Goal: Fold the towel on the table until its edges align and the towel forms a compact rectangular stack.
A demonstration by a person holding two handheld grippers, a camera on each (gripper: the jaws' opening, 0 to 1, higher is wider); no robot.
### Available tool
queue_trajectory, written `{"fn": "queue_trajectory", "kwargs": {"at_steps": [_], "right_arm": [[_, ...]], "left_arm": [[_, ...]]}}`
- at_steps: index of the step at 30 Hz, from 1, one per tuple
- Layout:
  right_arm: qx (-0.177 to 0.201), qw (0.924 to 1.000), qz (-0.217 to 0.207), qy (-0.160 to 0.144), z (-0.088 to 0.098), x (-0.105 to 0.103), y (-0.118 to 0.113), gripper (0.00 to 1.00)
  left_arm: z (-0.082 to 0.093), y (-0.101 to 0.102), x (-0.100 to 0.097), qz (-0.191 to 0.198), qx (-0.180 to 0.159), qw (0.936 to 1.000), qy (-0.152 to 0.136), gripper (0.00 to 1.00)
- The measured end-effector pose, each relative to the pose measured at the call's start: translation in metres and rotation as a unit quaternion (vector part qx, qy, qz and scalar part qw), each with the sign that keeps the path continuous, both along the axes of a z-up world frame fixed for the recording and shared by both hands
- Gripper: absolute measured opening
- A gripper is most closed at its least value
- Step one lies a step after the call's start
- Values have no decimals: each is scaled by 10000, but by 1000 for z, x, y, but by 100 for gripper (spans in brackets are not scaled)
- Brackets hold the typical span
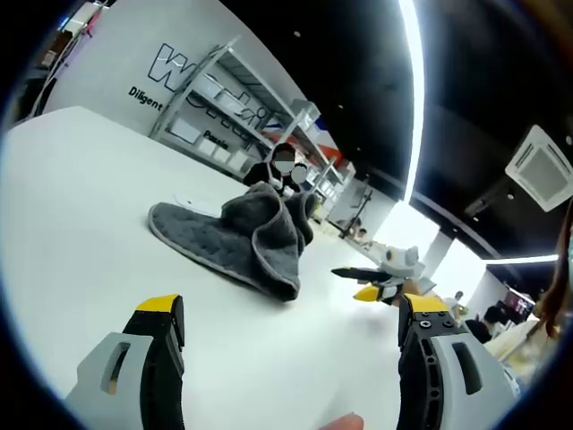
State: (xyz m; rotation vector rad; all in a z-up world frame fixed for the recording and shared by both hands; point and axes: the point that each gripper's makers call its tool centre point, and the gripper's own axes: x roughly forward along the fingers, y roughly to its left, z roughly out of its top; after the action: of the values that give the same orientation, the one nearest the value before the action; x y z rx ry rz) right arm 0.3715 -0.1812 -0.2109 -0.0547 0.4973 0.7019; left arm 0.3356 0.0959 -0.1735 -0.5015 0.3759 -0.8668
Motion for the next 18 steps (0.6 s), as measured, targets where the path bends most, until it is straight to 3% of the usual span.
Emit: {"fn": "queue_trajectory", "kwargs": {"at_steps": [18], "right_arm": [[112, 9998, 164, -96, 8, 2, 10, 99]], "left_arm": [[0, -5, 2, -72, 90, 9999, 0, 98]]}}
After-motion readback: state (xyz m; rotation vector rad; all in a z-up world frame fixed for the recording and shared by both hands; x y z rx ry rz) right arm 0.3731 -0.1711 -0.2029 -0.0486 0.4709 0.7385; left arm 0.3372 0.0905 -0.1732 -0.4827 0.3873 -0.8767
